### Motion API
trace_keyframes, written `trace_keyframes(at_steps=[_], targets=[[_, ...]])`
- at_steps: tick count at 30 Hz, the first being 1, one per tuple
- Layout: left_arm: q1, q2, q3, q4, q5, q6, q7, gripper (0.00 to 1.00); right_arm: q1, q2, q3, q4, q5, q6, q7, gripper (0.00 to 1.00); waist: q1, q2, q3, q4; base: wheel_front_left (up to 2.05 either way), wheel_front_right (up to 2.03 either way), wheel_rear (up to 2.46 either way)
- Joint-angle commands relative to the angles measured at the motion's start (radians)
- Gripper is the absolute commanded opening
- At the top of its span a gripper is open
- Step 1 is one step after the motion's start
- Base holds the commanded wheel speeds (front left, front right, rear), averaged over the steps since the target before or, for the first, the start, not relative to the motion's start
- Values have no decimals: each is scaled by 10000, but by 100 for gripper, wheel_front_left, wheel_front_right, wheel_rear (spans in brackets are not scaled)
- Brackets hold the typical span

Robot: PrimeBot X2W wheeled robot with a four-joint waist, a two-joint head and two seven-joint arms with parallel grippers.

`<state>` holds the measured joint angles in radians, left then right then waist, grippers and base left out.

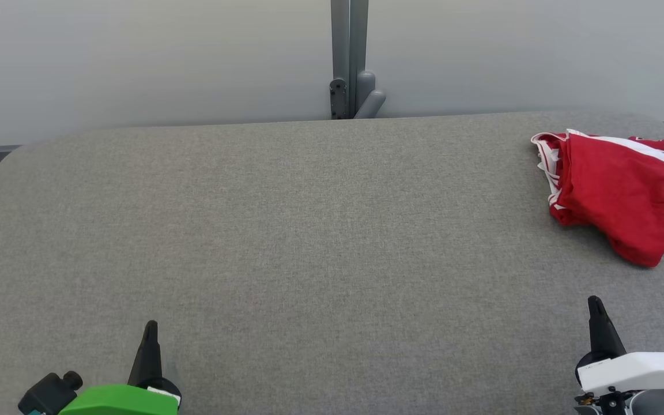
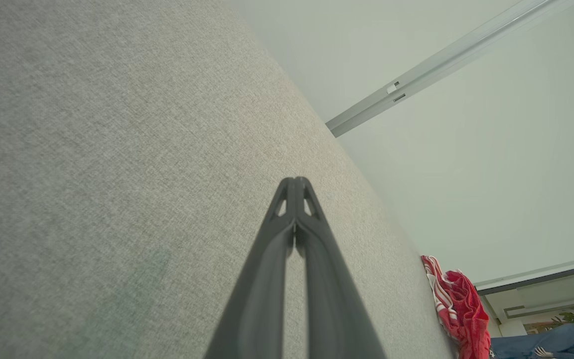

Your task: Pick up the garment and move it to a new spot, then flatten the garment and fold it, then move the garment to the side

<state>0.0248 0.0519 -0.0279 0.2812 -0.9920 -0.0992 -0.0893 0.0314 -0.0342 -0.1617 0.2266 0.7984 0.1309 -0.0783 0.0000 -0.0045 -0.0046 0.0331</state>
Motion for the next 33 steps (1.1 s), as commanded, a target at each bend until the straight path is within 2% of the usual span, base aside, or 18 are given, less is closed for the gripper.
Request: trace_keyframes(at_steps=[1, 12, 33], targets=[[-329, 87, 119, -148, -334, -72, 91, 0, -257, -73, 20, -60, 440, 1, 101, 0, 0, 16, 2, -8, 0, 0, 0], [-575, 100, 382, -178, -1632, -134, 494, 0, -535, -99, 129, 7, 2097, 2, 493, 0, 0, 21, 14, -60, 0, 0, 0], [-910, 105, 749, -219, -3316, -208, 1042, 0, -900, -130, 276, 101, 4288, 1, 1010, 0, 0, 28, 33, -141, 0, 0, 0]])
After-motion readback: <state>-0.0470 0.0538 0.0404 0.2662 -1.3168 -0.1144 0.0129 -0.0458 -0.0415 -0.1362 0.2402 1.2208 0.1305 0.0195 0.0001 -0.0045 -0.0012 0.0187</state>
